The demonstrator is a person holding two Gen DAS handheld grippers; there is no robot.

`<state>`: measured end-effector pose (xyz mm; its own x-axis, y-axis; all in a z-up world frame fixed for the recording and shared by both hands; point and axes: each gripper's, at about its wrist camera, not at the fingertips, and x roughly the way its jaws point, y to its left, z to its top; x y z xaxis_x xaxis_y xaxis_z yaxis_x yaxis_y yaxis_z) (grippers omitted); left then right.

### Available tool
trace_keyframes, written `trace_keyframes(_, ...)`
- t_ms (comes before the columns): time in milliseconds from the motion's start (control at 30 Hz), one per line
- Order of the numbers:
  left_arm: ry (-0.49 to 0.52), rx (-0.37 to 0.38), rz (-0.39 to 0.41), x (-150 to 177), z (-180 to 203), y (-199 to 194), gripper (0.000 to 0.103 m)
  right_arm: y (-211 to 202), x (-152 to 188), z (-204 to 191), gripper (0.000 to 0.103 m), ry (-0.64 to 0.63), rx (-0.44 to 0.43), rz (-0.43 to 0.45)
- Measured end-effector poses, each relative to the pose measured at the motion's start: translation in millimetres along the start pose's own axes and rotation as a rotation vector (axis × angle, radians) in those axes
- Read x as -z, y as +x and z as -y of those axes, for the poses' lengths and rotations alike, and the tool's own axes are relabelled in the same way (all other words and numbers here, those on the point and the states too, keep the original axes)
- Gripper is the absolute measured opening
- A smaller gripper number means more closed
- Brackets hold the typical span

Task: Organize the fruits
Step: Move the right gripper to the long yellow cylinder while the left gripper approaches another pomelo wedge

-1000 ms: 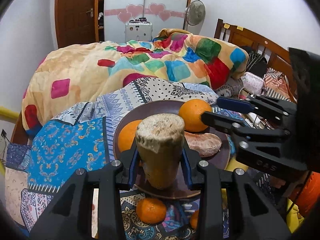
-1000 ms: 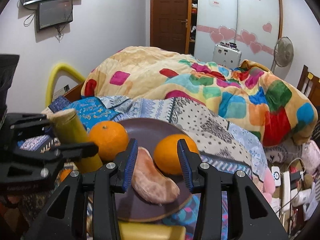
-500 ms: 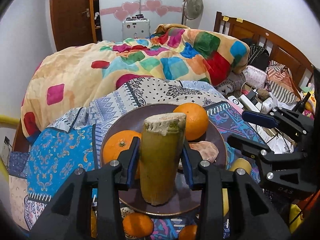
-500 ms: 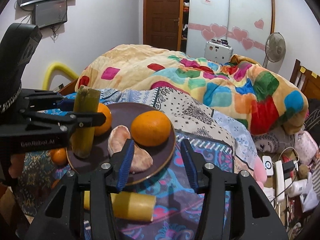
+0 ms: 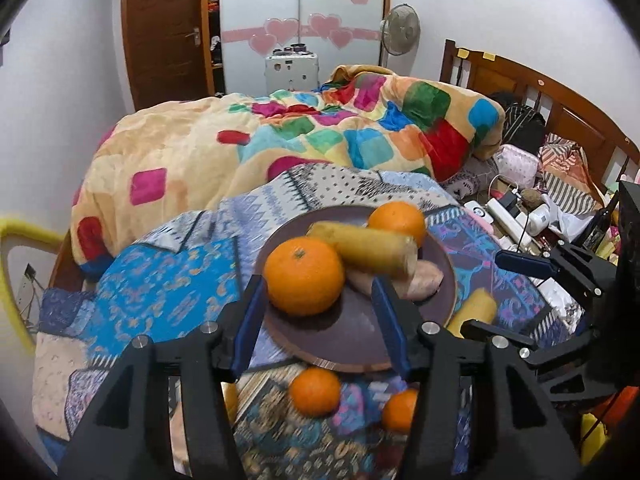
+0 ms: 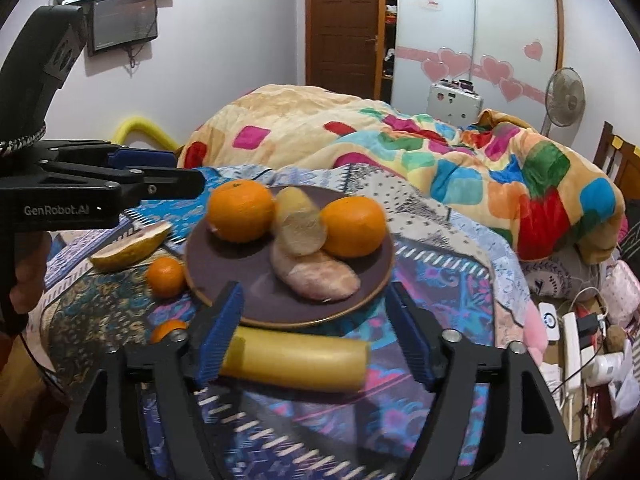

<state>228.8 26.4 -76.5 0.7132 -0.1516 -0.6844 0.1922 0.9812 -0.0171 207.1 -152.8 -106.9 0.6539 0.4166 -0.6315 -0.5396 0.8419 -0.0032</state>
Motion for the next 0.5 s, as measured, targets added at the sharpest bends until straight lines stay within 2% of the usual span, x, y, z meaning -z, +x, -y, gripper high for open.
trace_keyframes(267,-0.036,-0.057,-0.042,38,-36,-21,0.056,15,10,-28,0.073,-0.034,-0.026,-0.048)
trace_keyframes(500,-0.045,-0.104,-0.119,77,-61,-17,0.057,21,14,-32,0.073,-0.038,-0.023,-0.075)
